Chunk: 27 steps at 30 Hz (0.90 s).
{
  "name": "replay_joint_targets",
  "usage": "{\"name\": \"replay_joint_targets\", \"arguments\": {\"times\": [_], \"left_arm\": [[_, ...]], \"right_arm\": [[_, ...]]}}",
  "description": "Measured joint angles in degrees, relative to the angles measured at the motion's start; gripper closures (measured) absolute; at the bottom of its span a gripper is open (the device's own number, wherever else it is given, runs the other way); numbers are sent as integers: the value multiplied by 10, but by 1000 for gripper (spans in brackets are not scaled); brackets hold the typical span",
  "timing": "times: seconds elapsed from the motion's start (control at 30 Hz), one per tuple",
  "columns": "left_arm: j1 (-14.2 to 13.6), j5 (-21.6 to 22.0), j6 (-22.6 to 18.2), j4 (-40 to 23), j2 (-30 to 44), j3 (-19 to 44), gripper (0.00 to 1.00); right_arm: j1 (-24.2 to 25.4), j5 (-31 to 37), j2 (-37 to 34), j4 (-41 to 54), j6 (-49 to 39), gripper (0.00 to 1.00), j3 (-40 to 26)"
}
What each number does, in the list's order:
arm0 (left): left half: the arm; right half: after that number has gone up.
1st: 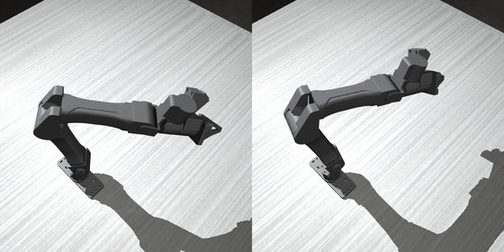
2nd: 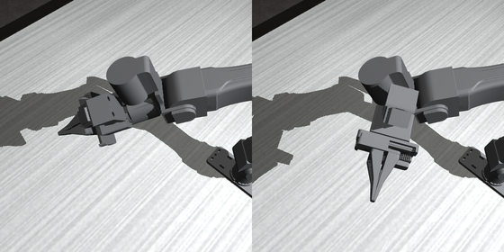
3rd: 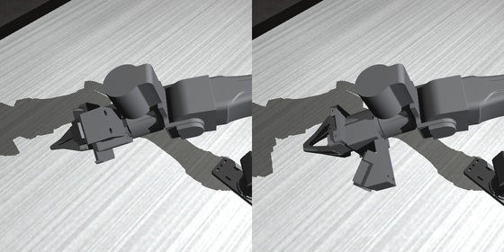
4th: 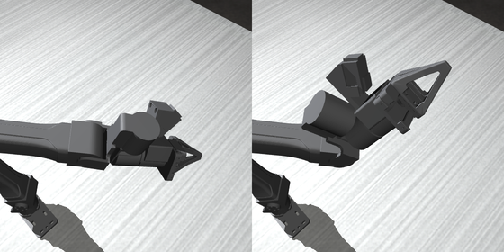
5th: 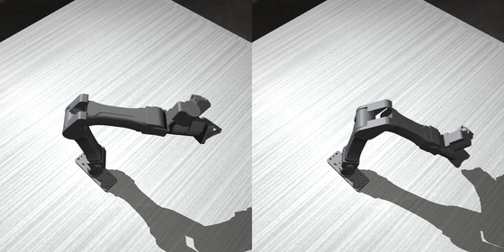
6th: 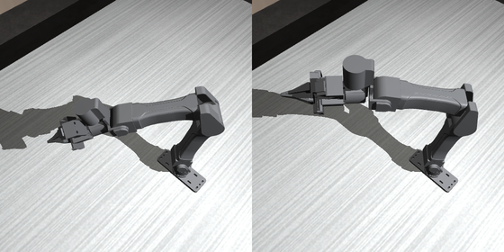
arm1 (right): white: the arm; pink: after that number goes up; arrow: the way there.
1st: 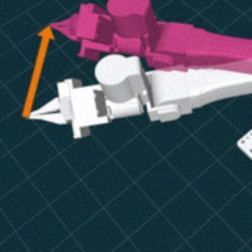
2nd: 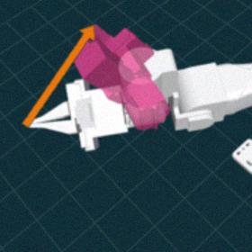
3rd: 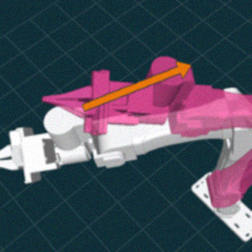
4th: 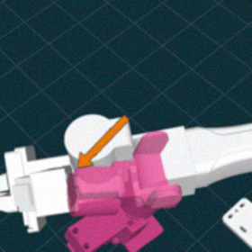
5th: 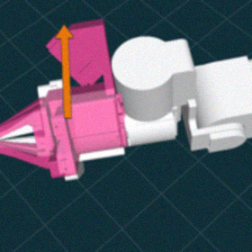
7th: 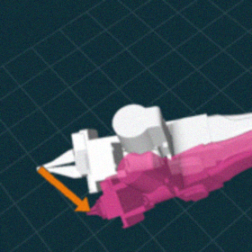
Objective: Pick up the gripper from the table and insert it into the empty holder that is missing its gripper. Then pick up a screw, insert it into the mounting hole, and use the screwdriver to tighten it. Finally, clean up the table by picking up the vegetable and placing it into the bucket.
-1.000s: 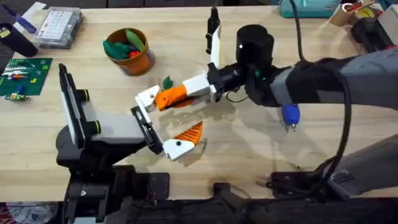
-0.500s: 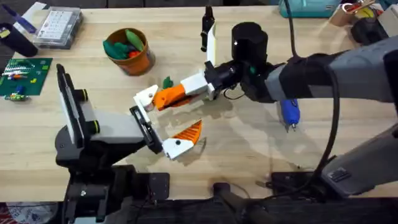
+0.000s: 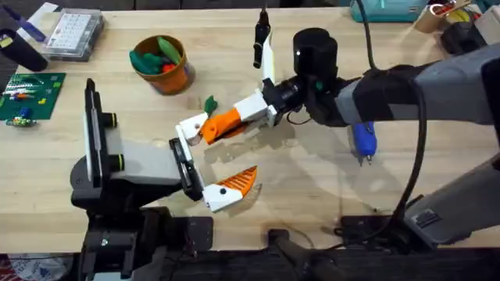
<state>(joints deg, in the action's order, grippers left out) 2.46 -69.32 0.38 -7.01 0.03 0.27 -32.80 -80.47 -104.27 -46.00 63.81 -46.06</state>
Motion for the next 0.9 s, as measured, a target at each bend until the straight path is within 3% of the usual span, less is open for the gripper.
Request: {"name": "replay_joint_targets", "arguments": {"times": [0.33, 0.9], "left_arm": [[0, -36, -4, -7, 0, 0, 14], [3, -25, 0, -5, 0, -1, 14]], "right_arm": [[0, 11, 0, 1, 1, 986, 0], [-24, 54, 0, -3, -15, 985, 0]]}}
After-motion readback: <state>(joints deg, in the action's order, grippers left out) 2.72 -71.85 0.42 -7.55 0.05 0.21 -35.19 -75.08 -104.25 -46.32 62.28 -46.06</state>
